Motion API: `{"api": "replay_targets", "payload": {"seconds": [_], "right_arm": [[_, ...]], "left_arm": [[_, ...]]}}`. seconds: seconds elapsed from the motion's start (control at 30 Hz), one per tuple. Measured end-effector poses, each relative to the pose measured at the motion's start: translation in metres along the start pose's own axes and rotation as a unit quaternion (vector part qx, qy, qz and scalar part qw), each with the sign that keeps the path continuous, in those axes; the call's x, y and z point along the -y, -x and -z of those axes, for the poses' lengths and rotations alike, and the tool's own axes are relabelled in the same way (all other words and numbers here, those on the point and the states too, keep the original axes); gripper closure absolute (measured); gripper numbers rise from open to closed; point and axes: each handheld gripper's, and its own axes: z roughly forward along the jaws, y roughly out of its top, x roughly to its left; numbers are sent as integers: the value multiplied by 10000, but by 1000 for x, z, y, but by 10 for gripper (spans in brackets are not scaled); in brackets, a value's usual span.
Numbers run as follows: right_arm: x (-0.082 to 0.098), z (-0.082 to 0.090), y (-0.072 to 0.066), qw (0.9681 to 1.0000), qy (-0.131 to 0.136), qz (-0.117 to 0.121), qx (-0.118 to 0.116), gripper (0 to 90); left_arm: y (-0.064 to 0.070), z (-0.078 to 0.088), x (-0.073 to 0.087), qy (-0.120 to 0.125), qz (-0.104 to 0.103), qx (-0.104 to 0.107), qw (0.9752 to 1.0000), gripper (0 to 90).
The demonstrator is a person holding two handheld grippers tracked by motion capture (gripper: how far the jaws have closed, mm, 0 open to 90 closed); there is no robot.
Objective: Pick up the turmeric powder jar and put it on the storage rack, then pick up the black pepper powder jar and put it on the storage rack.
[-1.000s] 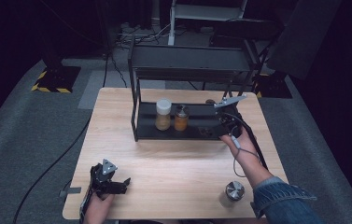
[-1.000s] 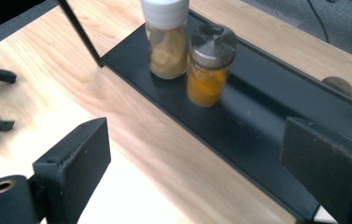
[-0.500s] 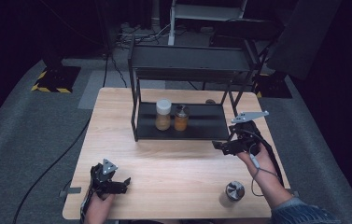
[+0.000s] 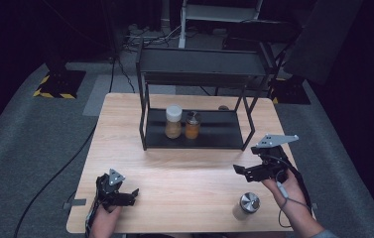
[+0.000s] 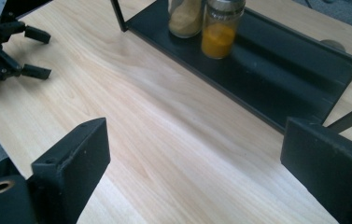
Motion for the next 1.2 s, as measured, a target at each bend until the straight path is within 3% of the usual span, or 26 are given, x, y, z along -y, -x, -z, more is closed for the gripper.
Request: {"api": "replay_targets", "payload": {"seconds": [0.6, 1.2], "right_arm": [[41, -5, -28, 9996, -194, 143, 113, 75], [79, -19, -41, 9985, -485, 90, 254, 79]], "left_arm": [[0, 0, 0, -10, 7, -11, 10000, 2], [1, 0, 0, -9, 13, -17, 10000, 2]]}}
